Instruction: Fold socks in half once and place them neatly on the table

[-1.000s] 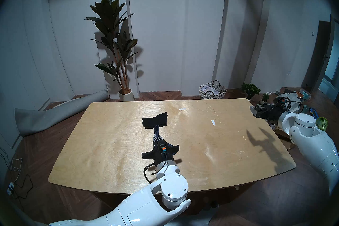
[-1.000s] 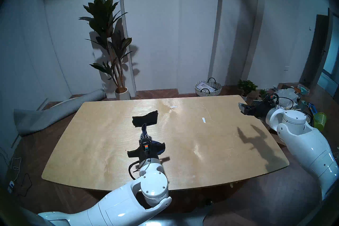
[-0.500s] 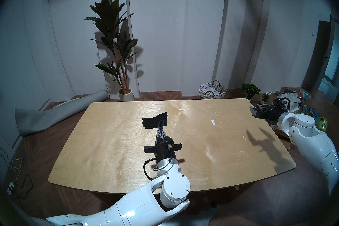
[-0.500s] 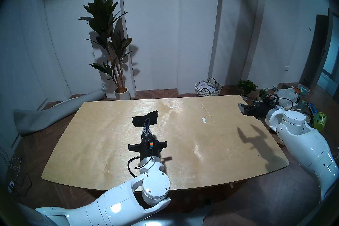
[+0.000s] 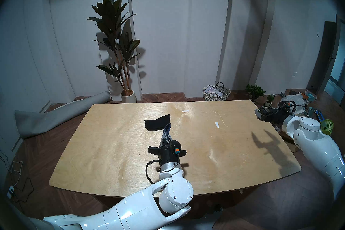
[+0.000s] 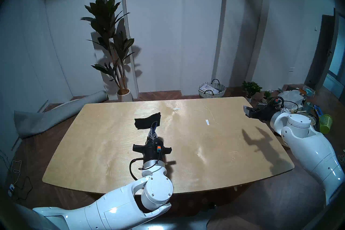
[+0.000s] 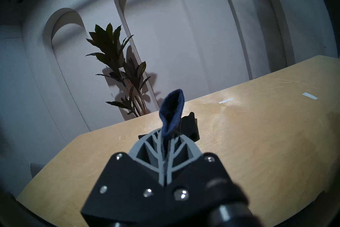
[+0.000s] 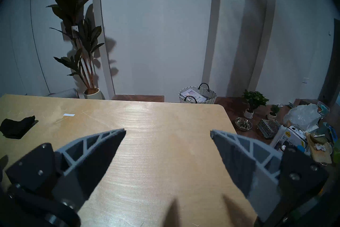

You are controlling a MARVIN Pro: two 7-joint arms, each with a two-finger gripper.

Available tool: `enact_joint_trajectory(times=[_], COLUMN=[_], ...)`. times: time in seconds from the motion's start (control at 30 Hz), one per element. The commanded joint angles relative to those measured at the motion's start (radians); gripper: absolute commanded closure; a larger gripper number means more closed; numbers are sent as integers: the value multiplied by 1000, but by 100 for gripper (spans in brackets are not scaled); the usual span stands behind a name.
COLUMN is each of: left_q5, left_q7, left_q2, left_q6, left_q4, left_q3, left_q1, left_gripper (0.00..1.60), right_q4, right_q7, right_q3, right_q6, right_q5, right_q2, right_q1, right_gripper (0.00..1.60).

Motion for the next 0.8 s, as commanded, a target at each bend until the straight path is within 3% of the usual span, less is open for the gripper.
enact_joint_trajectory(times=[0.0,0.17,0.43,0.67,0.7,0.77], left_q5=[16,13,105,107,94,85], left_q7=[7,-7,8,-8,-23,-25], left_q2=[41,65,105,139,151,153], left_q6=[34,57,95,105,102,100], left_q4=[-39,-40,-11,-31,-45,-50], left_q3=[46,87,187,247,262,262], left_q1=[-18,-35,-84,-121,-131,-132], left_gripper=[160,160,160,160,142,139], right_q4=[0,1,7,3,7,7], right_q7=[8,10,9,8,8,9], right_q3=[3,2,1,7,6,7], right_q6=[-15,-16,-18,-18,-19,-19], right_q5=[-4,-3,0,3,3,4], right_q2=[1,-1,-9,-8,-9,-9], right_q1=[22,25,30,24,26,26], right_gripper=[0,0,0,0,0,0])
